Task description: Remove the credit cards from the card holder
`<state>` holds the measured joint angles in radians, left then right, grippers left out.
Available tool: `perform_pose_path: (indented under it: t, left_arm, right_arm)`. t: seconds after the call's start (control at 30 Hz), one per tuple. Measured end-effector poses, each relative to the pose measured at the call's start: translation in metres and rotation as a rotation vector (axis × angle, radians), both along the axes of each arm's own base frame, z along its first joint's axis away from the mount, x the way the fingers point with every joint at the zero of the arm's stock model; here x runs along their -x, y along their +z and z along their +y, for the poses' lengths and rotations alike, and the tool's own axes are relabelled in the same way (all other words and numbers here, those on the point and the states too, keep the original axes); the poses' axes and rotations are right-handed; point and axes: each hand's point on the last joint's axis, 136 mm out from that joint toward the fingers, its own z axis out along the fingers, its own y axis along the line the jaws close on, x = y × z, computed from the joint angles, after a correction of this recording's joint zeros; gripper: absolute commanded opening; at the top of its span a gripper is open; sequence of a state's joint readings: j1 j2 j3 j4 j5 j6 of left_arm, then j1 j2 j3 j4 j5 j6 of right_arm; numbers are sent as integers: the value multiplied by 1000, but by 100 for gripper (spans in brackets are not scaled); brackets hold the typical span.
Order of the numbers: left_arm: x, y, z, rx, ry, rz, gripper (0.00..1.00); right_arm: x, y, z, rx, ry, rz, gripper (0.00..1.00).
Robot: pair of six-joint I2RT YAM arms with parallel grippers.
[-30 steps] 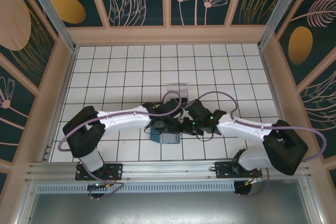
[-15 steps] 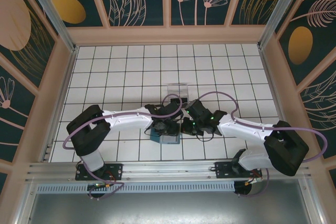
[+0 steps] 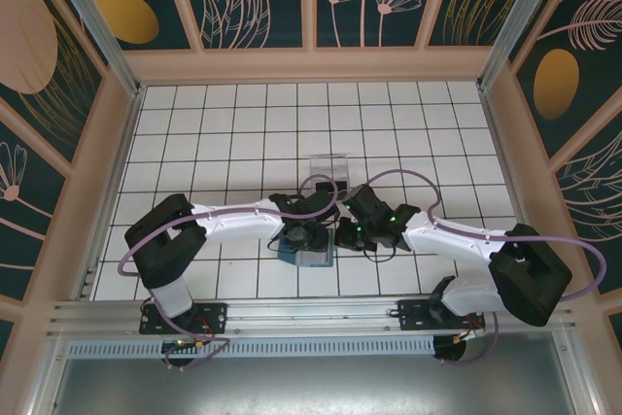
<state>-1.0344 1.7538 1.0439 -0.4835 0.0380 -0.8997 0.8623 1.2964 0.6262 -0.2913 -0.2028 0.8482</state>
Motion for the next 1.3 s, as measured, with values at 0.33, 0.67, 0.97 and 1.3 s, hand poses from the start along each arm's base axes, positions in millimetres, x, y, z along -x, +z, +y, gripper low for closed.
perform_pose_path:
  t: [0.33,0.67,0.97,1.3]
  left_arm:
    - [-1,-1,5,-25,-1,-7,28]
    - [-2,2,2,-17,-2,-13,47]
    - [-2,2,3,-19,-10,-14,53]
    - [-2,2,2,-20,-15,-16,41]
  right_arm:
    - [0,1,-1,1,-1,-2,0]
    - [0,4,-1,-20,-9,-13,0]
    - [3,6,-1,-76,-30,-15,0]
    - [3,7,0,-88,-36,-11,0]
